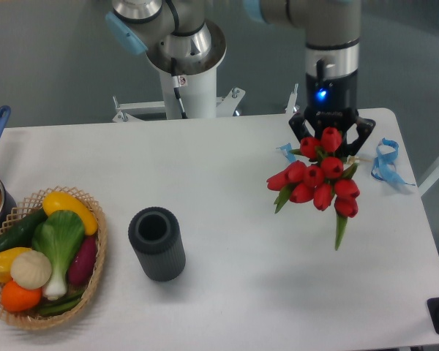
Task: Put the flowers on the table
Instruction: 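Carry the tulip bouquet down and lay it flat on the table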
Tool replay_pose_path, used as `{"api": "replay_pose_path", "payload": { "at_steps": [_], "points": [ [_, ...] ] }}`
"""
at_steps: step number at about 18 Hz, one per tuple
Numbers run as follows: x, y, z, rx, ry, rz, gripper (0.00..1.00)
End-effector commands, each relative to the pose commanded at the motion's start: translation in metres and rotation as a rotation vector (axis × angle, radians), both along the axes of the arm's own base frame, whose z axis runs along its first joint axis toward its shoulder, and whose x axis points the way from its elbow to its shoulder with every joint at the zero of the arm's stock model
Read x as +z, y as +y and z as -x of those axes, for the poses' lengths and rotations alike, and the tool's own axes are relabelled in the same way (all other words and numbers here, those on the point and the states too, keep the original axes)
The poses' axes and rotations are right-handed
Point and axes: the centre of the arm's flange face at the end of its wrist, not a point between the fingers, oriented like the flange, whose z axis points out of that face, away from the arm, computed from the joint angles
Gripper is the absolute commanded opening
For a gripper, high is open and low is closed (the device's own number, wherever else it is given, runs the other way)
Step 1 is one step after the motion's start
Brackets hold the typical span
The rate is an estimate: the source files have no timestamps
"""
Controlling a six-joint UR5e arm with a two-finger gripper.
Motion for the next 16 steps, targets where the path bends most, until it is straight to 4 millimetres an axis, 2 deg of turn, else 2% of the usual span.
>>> {"api": "replay_pose_path", "payload": {
  "at_steps": [3, 5, 8, 14, 16],
  "points": [
    [-0.045, 0.027, -0.005, -0.024, -0.003, 0.158, 0.35],
    [-0.077, 0.052, -0.007, -0.044, 0.01, 0.27, 0.35],
    [-0.106, 0.085, -0.003, -0.075, 0.015, 0.341, 0.35],
    [-0.147, 0.107, 0.007, -0.101, -0.027, 0.361, 0.35],
    [-0.167, 0.112, 0.012, -0.105, -0.05, 0.374, 0.35]
  ]
}}
